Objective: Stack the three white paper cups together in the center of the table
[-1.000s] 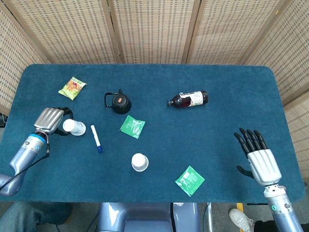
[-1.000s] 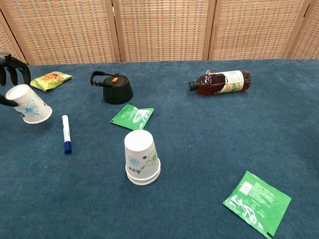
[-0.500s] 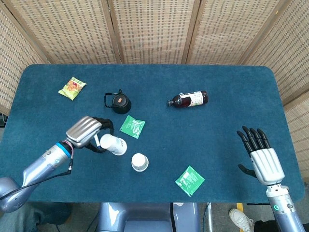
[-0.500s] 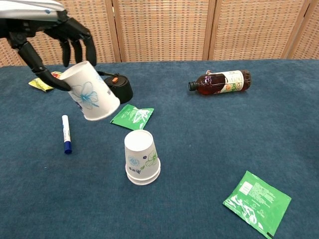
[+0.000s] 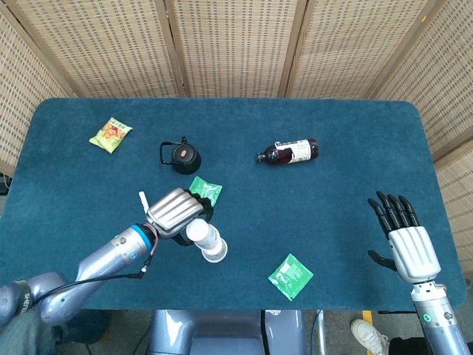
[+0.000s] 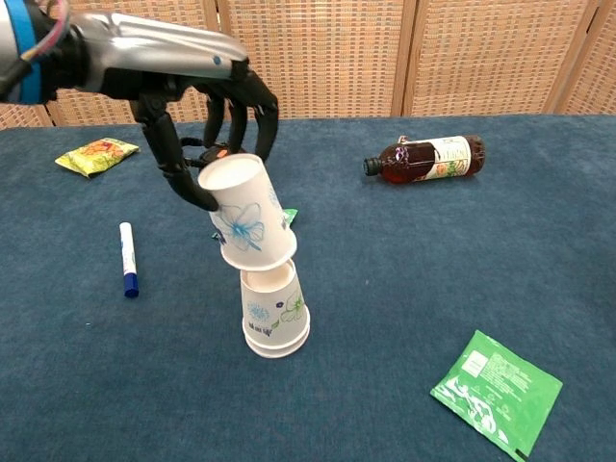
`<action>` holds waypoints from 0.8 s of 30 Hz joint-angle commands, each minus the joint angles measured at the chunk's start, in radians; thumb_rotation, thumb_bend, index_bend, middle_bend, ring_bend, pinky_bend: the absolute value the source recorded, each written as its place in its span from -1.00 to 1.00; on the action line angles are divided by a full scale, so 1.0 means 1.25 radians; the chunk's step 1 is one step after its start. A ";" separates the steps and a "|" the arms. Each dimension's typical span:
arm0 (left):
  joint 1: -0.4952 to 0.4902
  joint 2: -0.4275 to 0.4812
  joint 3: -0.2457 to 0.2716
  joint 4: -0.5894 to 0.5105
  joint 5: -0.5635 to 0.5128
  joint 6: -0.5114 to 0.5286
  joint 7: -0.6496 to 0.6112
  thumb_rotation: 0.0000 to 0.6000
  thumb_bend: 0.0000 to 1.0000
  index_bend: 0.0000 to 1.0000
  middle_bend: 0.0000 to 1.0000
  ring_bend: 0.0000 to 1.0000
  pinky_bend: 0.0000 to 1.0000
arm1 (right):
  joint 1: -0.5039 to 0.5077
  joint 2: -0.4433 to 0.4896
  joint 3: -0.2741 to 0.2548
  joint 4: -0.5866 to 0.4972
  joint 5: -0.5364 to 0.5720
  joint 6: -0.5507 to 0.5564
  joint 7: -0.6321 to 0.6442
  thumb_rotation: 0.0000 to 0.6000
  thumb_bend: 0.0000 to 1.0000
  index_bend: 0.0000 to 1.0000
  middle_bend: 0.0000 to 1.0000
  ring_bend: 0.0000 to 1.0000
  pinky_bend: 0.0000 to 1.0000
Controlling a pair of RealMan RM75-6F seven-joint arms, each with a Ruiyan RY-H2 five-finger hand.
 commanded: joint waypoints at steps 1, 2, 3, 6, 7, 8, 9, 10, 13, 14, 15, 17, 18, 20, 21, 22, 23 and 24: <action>-0.027 -0.030 0.011 -0.002 -0.037 0.009 0.026 1.00 -0.60 0.08 -0.24 -0.20 -0.12 | -0.001 0.001 0.001 0.000 0.000 -0.001 0.001 1.00 -1.00 -0.93 -0.86 -0.98 -1.00; -0.032 -0.034 0.014 -0.001 -0.045 0.010 0.031 1.00 -0.60 0.08 -0.24 -0.20 -0.12 | -0.001 0.001 0.002 0.000 -0.001 -0.001 0.002 1.00 -1.00 -0.93 -0.86 -0.98 -1.00; -0.037 -0.039 0.016 -0.001 -0.052 0.012 0.036 1.00 -0.60 0.08 -0.24 -0.20 -0.12 | -0.002 0.002 0.003 -0.001 -0.001 -0.001 0.003 1.00 -1.00 -0.93 -0.86 -0.98 -1.00; -0.050 -0.051 0.022 -0.001 -0.066 0.018 0.049 1.00 -0.60 0.08 -0.24 -0.20 -0.12 | -0.004 0.004 0.005 -0.002 -0.002 0.002 0.006 1.00 -1.00 -0.93 -0.86 -0.98 -1.00; -0.052 -0.052 0.024 -0.002 -0.068 0.019 0.052 1.00 -0.60 0.08 -0.24 -0.20 -0.12 | -0.005 0.004 0.006 -0.002 -0.002 0.003 0.007 1.00 -1.00 -0.93 -0.86 -0.98 -1.00; -0.056 -0.054 0.028 -0.002 -0.074 0.021 0.058 1.00 -0.60 0.08 -0.24 -0.20 -0.12 | -0.005 0.005 0.007 -0.002 -0.002 0.003 0.008 1.00 -1.00 -0.93 -0.86 -0.98 -1.00; -0.060 -0.055 0.032 -0.003 -0.080 0.024 0.066 1.00 -0.60 0.08 -0.24 -0.20 -0.12 | -0.006 0.006 0.008 -0.003 -0.002 0.004 0.009 1.00 -1.00 -0.93 -0.86 -0.98 -1.00; -0.063 -0.056 0.034 -0.003 -0.084 0.027 0.073 1.00 -0.60 0.08 -0.24 -0.20 -0.12 | -0.006 0.006 0.008 -0.003 -0.002 0.005 0.010 1.00 -1.00 -0.93 -0.86 -0.98 -1.00; -0.073 -0.057 0.044 -0.009 -0.102 0.039 0.097 1.00 -0.59 0.08 -0.24 -0.20 -0.12 | -0.008 0.009 0.011 -0.003 -0.001 0.006 0.014 1.00 -1.00 -0.93 -0.86 -0.99 -1.00; -0.076 -0.056 0.048 -0.014 -0.109 0.043 0.104 1.00 -0.58 0.08 -0.24 -0.20 -0.12 | -0.009 0.010 0.012 -0.003 -0.002 0.007 0.015 1.00 -1.00 -0.93 -0.86 -0.98 -1.00; -0.079 -0.055 0.049 -0.016 -0.114 0.046 0.109 1.00 -0.58 0.08 -0.24 -0.20 -0.12 | -0.010 0.010 0.012 -0.003 -0.002 0.008 0.016 1.00 -1.00 -0.93 -0.86 -0.98 -1.00; -0.084 -0.052 0.054 -0.021 -0.119 0.060 0.127 1.00 -0.58 0.08 -0.24 -0.20 -0.12 | -0.011 0.012 0.013 -0.004 -0.003 0.009 0.018 1.00 -1.00 -0.93 -0.86 -0.98 -1.00; -0.086 -0.051 0.055 -0.024 -0.121 0.069 0.135 1.00 -0.58 0.08 -0.24 -0.20 -0.12 | -0.011 0.012 0.014 -0.005 -0.003 0.009 0.018 1.00 -1.00 -0.93 -0.86 -0.99 -1.00; -0.088 -0.048 0.057 -0.031 -0.130 0.078 0.141 1.00 -0.58 0.08 -0.24 -0.20 -0.12 | -0.012 0.013 0.014 -0.005 -0.003 0.009 0.019 1.00 -1.00 -0.93 -0.86 -0.98 -1.00; -0.090 -0.046 0.058 -0.035 -0.134 0.082 0.144 1.00 -0.58 0.08 -0.24 -0.20 -0.12 | -0.012 0.013 0.015 -0.006 -0.003 0.009 0.019 1.00 -1.00 -0.93 -0.86 -0.98 -1.00; -0.091 -0.044 0.059 -0.037 -0.136 0.084 0.146 1.00 -0.58 0.08 -0.24 -0.20 -0.12 | -0.013 0.014 0.015 -0.006 -0.004 0.008 0.019 1.00 -1.00 -0.93 -0.86 -0.98 -1.00; -0.092 -0.042 0.060 -0.040 -0.140 0.086 0.147 1.00 -0.58 0.08 -0.24 -0.20 -0.12 | -0.013 0.014 0.015 -0.007 -0.004 0.007 0.019 1.00 -1.00 -0.93 -0.86 -0.98 -1.00; -0.093 -0.041 0.061 -0.042 -0.142 0.087 0.147 1.00 -0.58 0.08 -0.24 -0.20 -0.12 | -0.013 0.014 0.015 -0.007 -0.004 0.007 0.018 1.00 -1.00 -0.93 -0.86 -0.98 -1.00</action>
